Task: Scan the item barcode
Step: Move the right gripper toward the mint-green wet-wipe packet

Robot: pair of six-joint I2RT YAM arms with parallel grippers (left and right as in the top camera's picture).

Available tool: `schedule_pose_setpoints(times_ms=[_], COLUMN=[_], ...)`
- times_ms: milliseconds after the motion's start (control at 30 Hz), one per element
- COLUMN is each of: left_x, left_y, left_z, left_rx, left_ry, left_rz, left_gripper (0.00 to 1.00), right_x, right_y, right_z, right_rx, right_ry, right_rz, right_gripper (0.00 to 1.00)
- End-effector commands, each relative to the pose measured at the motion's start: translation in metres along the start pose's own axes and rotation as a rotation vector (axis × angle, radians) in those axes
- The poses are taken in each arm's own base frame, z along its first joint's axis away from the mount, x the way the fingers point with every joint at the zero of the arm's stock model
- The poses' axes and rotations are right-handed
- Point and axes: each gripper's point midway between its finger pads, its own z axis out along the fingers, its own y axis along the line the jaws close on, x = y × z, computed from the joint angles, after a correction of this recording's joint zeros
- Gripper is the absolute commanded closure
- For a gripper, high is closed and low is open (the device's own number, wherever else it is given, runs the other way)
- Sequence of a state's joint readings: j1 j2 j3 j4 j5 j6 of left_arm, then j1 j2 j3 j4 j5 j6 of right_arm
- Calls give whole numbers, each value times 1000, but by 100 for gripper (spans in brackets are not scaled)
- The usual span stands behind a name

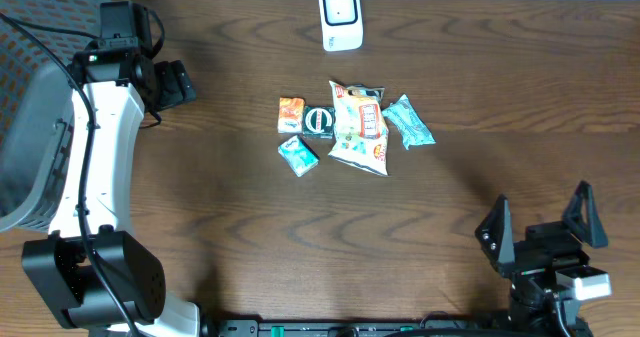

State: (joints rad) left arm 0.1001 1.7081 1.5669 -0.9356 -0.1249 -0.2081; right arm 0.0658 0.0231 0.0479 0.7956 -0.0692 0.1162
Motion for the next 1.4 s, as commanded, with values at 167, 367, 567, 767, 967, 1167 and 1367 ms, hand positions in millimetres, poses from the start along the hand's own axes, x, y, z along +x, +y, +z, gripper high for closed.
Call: schedule_pose_setpoints(times_ms=[167,367,567,767,967,1167,1367], left_x=[4,4,4,4,4,4,4], left_y=[0,0,0,0,0,0,1], left_z=[6,6,6,6,6,6,6], left_rx=[-4,-4,-4,-4,-4,-4,-4], left_ry=[19,19,19,19,19,19,19], left_rz=[10,10,10,10,10,10,10], left_gripper=[3,3,3,2,3,2,2], right_x=[-16,37,78,134,184,225,244], right_y=[1,25,51,51,46,46,54], right_z=[44,88,114,126,111,81,57], right_rx=[-10,-192,-385,-390,-341,-321,-341], right_ry=[80,356,524,823,1149,1340,1449], right_rz=[-98,-80,9,148,258,339,422], right_gripper=[1,1,1,1,1,1,1])
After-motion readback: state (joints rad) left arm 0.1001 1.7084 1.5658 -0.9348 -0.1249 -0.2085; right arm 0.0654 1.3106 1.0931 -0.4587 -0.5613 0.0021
